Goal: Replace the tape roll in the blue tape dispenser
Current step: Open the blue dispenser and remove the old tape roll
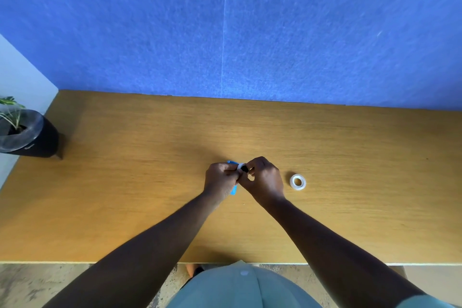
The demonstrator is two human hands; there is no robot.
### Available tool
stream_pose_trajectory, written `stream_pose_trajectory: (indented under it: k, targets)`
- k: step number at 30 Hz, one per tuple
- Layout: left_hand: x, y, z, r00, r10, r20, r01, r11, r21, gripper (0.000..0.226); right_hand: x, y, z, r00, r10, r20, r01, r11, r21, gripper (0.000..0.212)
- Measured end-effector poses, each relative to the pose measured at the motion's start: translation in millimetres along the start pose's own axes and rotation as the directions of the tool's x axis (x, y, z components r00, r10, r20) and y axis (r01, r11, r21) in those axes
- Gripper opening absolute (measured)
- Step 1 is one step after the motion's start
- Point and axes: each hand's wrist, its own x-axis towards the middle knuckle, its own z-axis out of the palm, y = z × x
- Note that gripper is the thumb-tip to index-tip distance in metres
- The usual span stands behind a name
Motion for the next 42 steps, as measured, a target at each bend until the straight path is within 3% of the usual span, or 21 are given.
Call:
stream_pose_trajectory:
  k: [3,6,10,13,19,23,25,30,32,38,42]
  targets:
    - [0.5,0.1,2.3,1.0,0.017,-0.022,-0.017,1.0,-0.004,0.013,1.1,1.2,2.7,0.999,-0.039,-0.001,0.039,0.999,-0.027,0.019]
    - [1.6,1.4,0.6,1.0,0.008,-0.019,-0.009,0.999,-0.042,0.011,0.8,3.4,-2.2,0.995,0.067,0.071,-0.079,0.979,0.188,0.021]
    - [5.8,3.3,-1.5,0.999,-0.042,-0.002,0.042,0.994,-0.103,0.016,1.5,5.9,-7.8,0.922,0.303,0.241,-0.384,0.788,0.481,0.026]
    - [4.5,4.3,1.2,0.999,-0.033,0.026,0.036,0.992,-0.117,0.011,0.9,10.4,-7.2,0.86,0.375,0.346,-0.51,0.637,0.578,0.038]
    - [3.6,2.9,6.2,0.999,-0.011,0.045,0.015,0.997,-0.076,0.016,-1.9,10.0,-10.4,0.896,0.287,0.339,-0.434,0.726,0.533,0.018]
    - [3.5,2.8,11.3,0.999,0.031,0.019,-0.031,0.999,-0.021,0.018,-1.3,5.1,-9.8,0.911,0.283,0.3,-0.402,0.771,0.493,0.022]
    - [2.8,4.0,12.8,0.998,0.064,0.027,-0.065,0.998,0.023,0.017,-0.1,7.2,-11.7,0.858,0.34,0.385,-0.509,0.663,0.549,0.024]
    - [5.3,3.2,16.2,0.998,0.041,0.043,-0.044,0.997,0.059,0.014,2.9,17.1,-24.2,0.731,0.33,0.598,-0.673,0.204,0.711,0.02]
    - [6.7,1.1,18.9,0.999,0.018,0.046,-0.019,0.999,0.03,0.015,2.3,21.2,-26.9,0.71,0.358,0.606,-0.681,0.132,0.72,0.022]
    - [12.1,-5.0,33.3,0.996,-0.051,0.072,0.053,0.998,-0.026,0.014,-4.7,41.7,-23.3,0.722,0.399,0.565,-0.657,0.138,0.741,0.02]
    - [17.2,-8.4,43.5,0.996,-0.081,0.04,0.08,0.996,0.034,0.014,-4.5,48.0,-22.4,0.704,0.603,0.375,-0.641,0.313,0.701,0.019]
